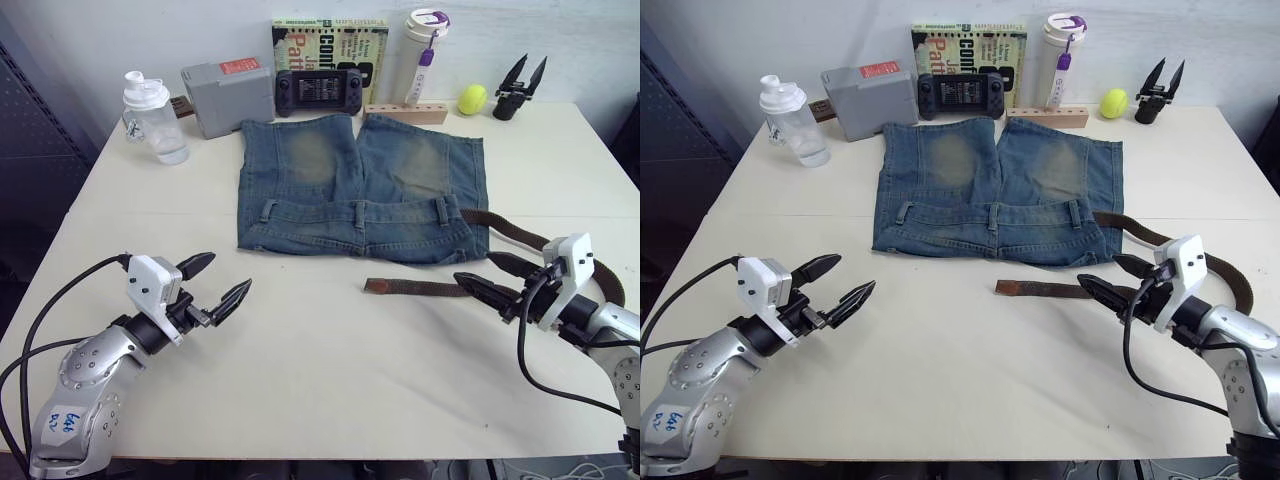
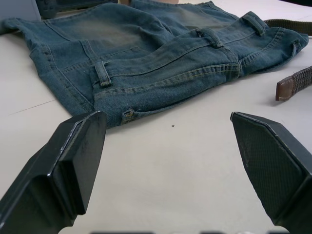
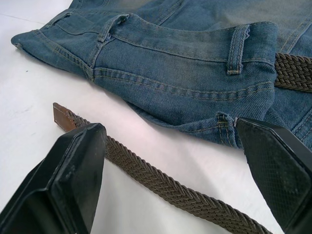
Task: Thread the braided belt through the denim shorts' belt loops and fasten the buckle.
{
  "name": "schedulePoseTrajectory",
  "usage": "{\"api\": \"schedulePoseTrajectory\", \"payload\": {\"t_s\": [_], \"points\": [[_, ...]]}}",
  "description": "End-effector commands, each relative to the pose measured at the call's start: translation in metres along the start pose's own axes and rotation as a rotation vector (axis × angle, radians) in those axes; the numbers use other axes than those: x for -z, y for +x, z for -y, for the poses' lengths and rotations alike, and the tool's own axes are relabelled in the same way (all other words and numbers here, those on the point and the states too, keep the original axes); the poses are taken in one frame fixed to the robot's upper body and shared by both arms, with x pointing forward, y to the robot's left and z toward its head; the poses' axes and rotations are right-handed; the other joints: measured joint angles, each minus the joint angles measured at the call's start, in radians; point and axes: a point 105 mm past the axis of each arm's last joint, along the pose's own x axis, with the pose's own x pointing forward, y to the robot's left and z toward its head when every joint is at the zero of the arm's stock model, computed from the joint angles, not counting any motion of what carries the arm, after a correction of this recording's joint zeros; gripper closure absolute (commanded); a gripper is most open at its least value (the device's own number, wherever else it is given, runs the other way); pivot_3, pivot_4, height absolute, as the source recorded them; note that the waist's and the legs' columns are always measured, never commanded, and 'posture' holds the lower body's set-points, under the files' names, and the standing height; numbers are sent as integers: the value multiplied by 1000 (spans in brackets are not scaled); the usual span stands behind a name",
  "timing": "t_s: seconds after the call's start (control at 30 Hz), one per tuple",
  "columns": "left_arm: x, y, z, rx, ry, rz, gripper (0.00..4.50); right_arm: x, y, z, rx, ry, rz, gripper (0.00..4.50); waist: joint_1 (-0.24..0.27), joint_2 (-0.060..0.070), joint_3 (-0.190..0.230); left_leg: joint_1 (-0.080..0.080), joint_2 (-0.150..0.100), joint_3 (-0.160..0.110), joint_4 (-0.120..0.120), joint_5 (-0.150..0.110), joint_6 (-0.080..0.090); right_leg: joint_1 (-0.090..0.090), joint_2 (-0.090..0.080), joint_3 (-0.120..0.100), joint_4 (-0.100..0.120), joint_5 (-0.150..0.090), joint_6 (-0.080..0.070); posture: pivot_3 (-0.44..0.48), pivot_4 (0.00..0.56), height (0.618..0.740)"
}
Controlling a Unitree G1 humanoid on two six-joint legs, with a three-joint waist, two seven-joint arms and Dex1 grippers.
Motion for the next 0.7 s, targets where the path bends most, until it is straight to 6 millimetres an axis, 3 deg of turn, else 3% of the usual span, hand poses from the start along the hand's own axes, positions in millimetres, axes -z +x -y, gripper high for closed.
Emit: {"api": "schedulePoseTrajectory", "payload": {"t_s": [0.03, 0.37, 0.57, 0.7], "points": [[-12, 1, 3, 25, 19, 40, 49, -10, 1, -5, -24, -17, 44, 0, 0, 0, 0, 0, 0, 0, 0, 0, 0, 0, 0, 0, 0, 0, 0, 0, 150, 731], [-10, 1, 6, 90, -8, 22, 49, -2, 7, -17, -124, -43, -29, 0, -1, 0, 0, 0, 0, 0, 0, 0, 0, 0, 0, 0, 0, 0, 0, 0, 150, 731], [-8, 0, 24, 259, -27, -35, 49, 14, 16, -31, -266, -152, -211, 0, -2, 0, 0, 0, 0, 0, 0, 0, 0, 0, 0, 0, 0, 0, 0, 0, 150, 731], [-8, 1, 37, 382, -7, -73, 49, 22, 27, -26, -297, -233, -325, 0, -3, 0, 0, 0, 0, 0, 0, 0, 0, 0, 0, 0, 0, 0, 0, 0, 150, 731]]}}
